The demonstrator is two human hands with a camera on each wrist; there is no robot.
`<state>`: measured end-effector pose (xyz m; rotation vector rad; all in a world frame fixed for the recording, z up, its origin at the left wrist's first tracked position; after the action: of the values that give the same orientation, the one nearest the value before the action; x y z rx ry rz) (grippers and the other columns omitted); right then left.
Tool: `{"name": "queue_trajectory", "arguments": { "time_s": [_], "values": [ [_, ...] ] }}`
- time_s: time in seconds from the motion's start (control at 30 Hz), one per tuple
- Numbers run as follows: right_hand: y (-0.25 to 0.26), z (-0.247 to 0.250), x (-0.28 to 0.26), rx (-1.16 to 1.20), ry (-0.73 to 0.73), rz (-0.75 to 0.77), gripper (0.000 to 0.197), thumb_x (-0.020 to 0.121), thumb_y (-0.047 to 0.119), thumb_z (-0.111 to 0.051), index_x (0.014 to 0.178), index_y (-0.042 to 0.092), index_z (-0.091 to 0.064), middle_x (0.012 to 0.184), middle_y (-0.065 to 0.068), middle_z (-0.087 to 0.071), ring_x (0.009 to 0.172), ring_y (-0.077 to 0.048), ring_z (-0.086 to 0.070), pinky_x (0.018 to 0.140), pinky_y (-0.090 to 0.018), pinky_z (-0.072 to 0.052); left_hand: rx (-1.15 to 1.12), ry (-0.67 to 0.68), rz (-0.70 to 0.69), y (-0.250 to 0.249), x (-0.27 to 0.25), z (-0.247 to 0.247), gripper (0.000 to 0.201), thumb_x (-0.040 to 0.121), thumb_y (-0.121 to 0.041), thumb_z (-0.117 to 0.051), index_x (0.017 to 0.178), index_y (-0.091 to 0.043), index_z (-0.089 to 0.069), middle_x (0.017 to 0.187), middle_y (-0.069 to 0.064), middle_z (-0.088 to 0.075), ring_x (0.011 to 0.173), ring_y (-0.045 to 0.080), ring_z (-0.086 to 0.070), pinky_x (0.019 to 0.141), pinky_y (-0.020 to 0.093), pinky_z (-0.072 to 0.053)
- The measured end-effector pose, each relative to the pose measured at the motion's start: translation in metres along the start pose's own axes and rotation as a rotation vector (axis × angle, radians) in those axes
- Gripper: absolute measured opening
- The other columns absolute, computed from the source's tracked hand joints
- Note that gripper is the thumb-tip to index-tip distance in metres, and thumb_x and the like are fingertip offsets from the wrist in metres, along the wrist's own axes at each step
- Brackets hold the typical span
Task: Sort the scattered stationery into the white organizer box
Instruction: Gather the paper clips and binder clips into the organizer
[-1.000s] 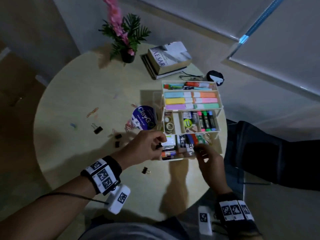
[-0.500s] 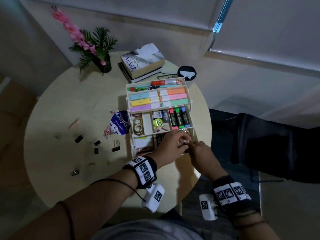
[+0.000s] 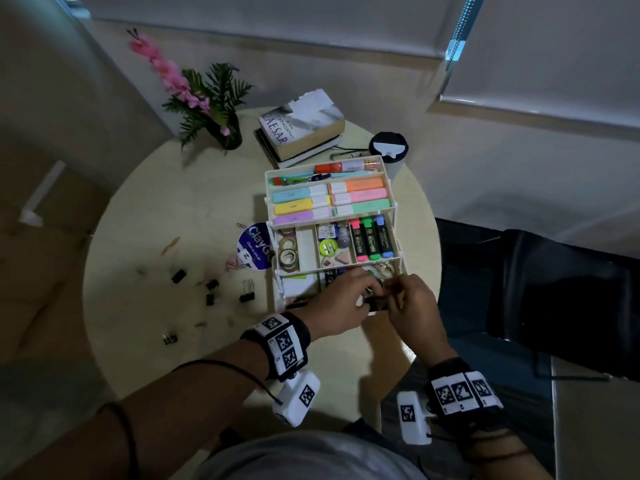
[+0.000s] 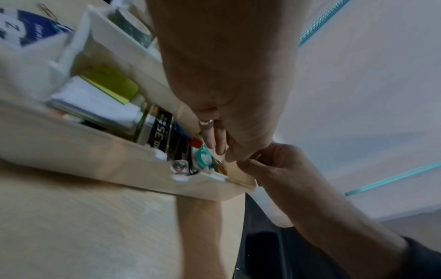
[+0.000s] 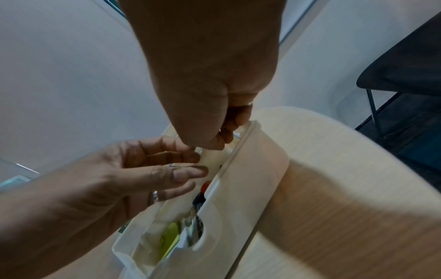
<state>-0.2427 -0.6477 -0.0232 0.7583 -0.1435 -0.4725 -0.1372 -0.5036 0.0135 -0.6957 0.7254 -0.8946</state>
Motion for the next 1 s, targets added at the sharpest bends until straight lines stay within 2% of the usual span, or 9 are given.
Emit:
{"name": "queue_trajectory", "arguments": {
  "time_s": [0.1,0.2,0.37,0.47,0.53,0.6,0.8,0.9,1.0],
  "values": [
    [0.026,-0.004,0.008,0.003,-0.019,0.09,0.019,0.087,-0.002,-0.068,0.094,0.015,-0.064,0.088,0.0,-0.059,0.08,-0.02,-0.055,0.067,-0.028,-0.034,0.01,-0.009,0.014,0.01,-0.029,0.025,0.021,0.097,-0.012,-0.068,0.117,-0.019,-0.067,0.118,-0.004,-0.06,0.103,0.007,-0.063,0.088,0.022,-0.051],
    [0.065,-0.018,0.013,-0.019,0.029,0.227,0.017,0.088,0.002,-0.069,0.096,0.016,-0.065,0.089,0.002,-0.06,0.079,-0.016,-0.053,0.068,-0.028,-0.033,0.019,-0.021,0.012,0.031,-0.064,0.048,0.016,0.098,-0.013,-0.066,0.112,-0.019,-0.068,0.109,-0.01,-0.061,0.094,0.002,-0.064,0.08,0.025,-0.053],
    [0.134,-0.076,0.002,0.035,0.42,0.404,0.023,0.093,0.005,-0.063,0.103,0.025,-0.068,0.092,0.007,-0.057,0.081,-0.011,-0.054,0.07,-0.027,-0.04,0.027,-0.111,0.134,0.087,-0.13,0.088,0.015,0.095,-0.013,-0.067,0.107,-0.022,-0.072,0.101,-0.01,-0.069,0.089,0.005,-0.066,0.078,0.027,-0.056],
    [0.167,-0.118,-0.015,-0.067,0.62,0.456,0.041,0.093,0.005,-0.064,0.131,0.021,-0.067,0.113,-0.003,-0.066,0.098,-0.02,-0.064,0.083,-0.03,-0.05,0.042,-0.168,0.222,0.134,-0.17,0.108,0.016,0.094,-0.01,-0.069,0.105,-0.021,-0.072,0.102,-0.01,-0.067,0.088,0.003,-0.064,0.078,0.027,-0.056],
    [0.18,-0.144,-0.024,-0.192,0.679,0.438,0.056,0.095,0.011,-0.067,0.149,0.018,-0.052,0.132,-0.01,-0.062,0.115,-0.028,-0.064,0.094,-0.038,-0.053,0.085,-0.196,0.305,0.166,-0.193,0.12,0.016,0.093,-0.008,-0.07,0.105,-0.019,-0.072,0.101,-0.008,-0.065,0.088,0.007,-0.065,0.081,0.035,-0.057],
    [0.187,-0.166,-0.031,-0.287,0.712,0.424,0.063,0.097,0.016,-0.066,0.154,0.017,-0.041,0.134,-0.014,-0.057,0.114,-0.034,-0.066,0.093,-0.043,-0.057,0.097,-0.222,0.385,0.196,-0.214,0.13,0.016,0.092,-0.007,-0.072,0.105,-0.017,-0.071,0.099,-0.006,-0.063,0.089,0.015,-0.066,0.083,0.04,-0.058],
    [0.186,-0.212,-0.041,-0.476,0.793,0.313,0.077,0.084,0.034,-0.083,0.144,0.01,-0.042,0.128,-0.011,-0.056,0.104,-0.027,-0.068,0.088,-0.037,-0.06,0.114,-0.329,0.502,0.256,-0.243,0.154,0.026,0.091,-0.007,-0.071,0.116,-0.016,-0.069,0.115,0.003,-0.062,0.095,0.017,-0.061,0.09,0.04,-0.056],
    [0.186,-0.229,-0.044,-0.538,0.792,0.247,0.068,0.088,0.03,-0.08,0.141,0.008,-0.045,0.132,-0.011,-0.053,0.107,-0.026,-0.067,0.086,-0.031,-0.055,0.138,-0.336,0.502,0.274,-0.236,0.172,0.041,0.09,-0.003,-0.067,0.128,-0.016,-0.063,0.128,0.007,-0.054,0.114,0.026,-0.057,0.093,0.042,-0.052],
    [0.187,-0.239,-0.04,-0.52,0.735,0.217,0.042,0.097,0.015,-0.065,0.137,0.007,-0.053,0.128,-0.013,-0.059,0.104,-0.026,-0.067,0.086,-0.03,-0.053,0.21,-0.306,0.434,0.284,-0.219,0.19,0.055,0.084,0.009,-0.063,0.132,-0.018,-0.06,0.136,0.006,-0.05,0.123,0.03,-0.051,0.099,0.047,-0.051]
  ]
}}
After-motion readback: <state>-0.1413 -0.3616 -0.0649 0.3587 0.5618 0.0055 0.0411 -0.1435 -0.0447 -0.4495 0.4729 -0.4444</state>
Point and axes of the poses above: each hand's wrist, its own x-axis towards the middle knuckle, its own z-axis out of the back of the hand, y = z × x, the point moved 3 cm from there along x, towards the middle knuckle
